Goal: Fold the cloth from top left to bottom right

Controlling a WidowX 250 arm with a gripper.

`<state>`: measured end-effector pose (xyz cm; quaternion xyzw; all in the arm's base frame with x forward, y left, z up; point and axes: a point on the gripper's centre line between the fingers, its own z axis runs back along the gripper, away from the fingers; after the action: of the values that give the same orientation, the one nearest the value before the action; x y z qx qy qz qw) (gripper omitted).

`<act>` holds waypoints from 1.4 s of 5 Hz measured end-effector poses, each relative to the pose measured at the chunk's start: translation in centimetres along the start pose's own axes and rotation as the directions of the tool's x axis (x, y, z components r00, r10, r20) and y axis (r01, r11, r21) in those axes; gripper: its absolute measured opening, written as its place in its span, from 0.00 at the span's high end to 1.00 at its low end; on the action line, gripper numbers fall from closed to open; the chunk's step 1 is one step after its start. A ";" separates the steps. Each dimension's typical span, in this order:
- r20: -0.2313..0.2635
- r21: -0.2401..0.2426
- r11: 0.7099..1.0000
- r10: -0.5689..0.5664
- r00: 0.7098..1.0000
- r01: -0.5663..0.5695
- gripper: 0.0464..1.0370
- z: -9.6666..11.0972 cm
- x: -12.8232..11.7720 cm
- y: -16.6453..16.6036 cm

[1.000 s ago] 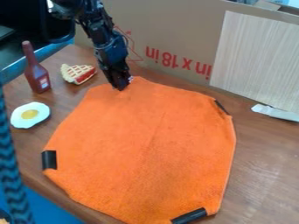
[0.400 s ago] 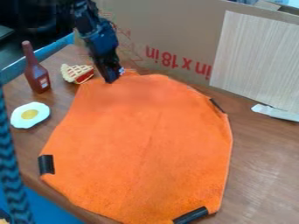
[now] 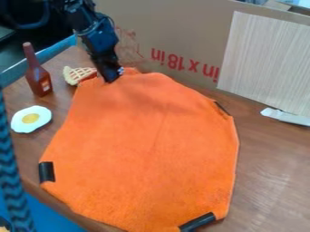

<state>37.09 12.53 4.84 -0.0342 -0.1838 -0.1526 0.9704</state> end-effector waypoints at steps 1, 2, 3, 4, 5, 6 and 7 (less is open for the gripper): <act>-0.020 0.003 0.996 -0.084 0.996 0.084 0.99 -0.5 -0.8 -2.9; -0.055 0.019 0.985 -0.171 0.984 0.172 0.99 -1.3 -1.3 -6.6; -0.094 0.047 0.967 -0.246 0.965 0.252 0.99 -1.9 -2.0 -10.6; -0.113 0.061 0.949 -0.302 0.947 0.310 0.99 -1.8 -3.0 -13.8; -0.104 0.053 0.936 -0.341 0.934 0.347 0.99 -0.9 -3.7 -16.7; -0.095 0.031 0.933 -0.354 0.930 0.358 0.99 0.3 -4.5 -19.1; -0.086 -0.003 0.934 -0.356 0.931 0.357 0.99 1.4 -4.8 -21.4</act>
<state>25.77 -6.28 4.56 0.0122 -0.1462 -0.3263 0.9338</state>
